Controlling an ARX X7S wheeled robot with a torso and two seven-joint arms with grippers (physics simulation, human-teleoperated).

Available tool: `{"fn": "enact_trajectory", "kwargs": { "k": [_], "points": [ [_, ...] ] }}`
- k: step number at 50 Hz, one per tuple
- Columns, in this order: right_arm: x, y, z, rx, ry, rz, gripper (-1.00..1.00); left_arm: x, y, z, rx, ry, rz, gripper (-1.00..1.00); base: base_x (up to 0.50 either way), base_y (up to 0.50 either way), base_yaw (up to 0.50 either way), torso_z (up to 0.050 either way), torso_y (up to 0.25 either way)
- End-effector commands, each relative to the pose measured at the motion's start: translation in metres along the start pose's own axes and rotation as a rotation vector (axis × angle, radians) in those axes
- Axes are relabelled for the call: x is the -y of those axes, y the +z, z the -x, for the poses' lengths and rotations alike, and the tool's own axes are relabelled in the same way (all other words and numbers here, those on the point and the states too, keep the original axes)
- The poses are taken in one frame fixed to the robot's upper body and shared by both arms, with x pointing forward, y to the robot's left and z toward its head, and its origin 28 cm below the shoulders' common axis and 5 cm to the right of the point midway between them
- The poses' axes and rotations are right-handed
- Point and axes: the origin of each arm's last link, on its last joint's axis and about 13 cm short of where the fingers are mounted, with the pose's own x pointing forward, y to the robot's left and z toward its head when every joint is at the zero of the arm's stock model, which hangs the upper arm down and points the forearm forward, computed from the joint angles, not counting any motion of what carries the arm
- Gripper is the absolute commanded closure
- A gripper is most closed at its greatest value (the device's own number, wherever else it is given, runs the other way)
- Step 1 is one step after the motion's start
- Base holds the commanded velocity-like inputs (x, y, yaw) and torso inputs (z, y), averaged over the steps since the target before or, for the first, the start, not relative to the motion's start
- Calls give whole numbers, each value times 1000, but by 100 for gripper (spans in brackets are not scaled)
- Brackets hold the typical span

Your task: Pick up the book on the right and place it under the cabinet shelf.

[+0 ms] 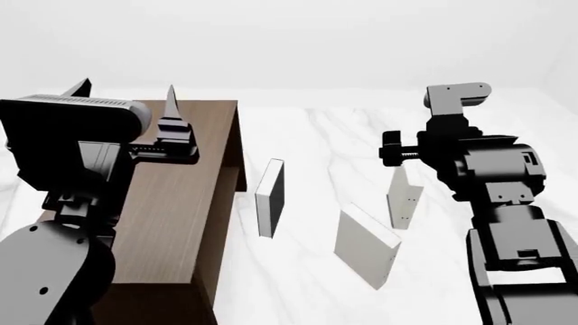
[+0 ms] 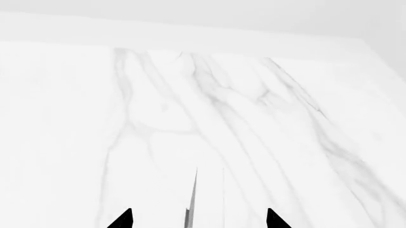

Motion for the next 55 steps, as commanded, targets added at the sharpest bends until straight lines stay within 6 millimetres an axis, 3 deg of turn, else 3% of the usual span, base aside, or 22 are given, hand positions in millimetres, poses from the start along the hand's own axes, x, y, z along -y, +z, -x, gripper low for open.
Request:
{"fn": "enact_trajectory", "kwargs": {
  "k": [1, 21, 55],
  "points": [
    [-4, -6, -9, -10, 0, -6, -100, 0, 0, 0, -2, -3, -2, -100, 0, 0, 0, 0, 0],
    [-5, -17, -23, -25, -31, -6, -100, -1, -5, 1, -9, 1, 0, -100, 0, 0, 0, 0, 0],
    [-8, -31, -27, -45, -35, -5, -100, -1, -8, 2, -16, 3, -2, -100, 0, 0, 0, 0, 0]
  ]
}}
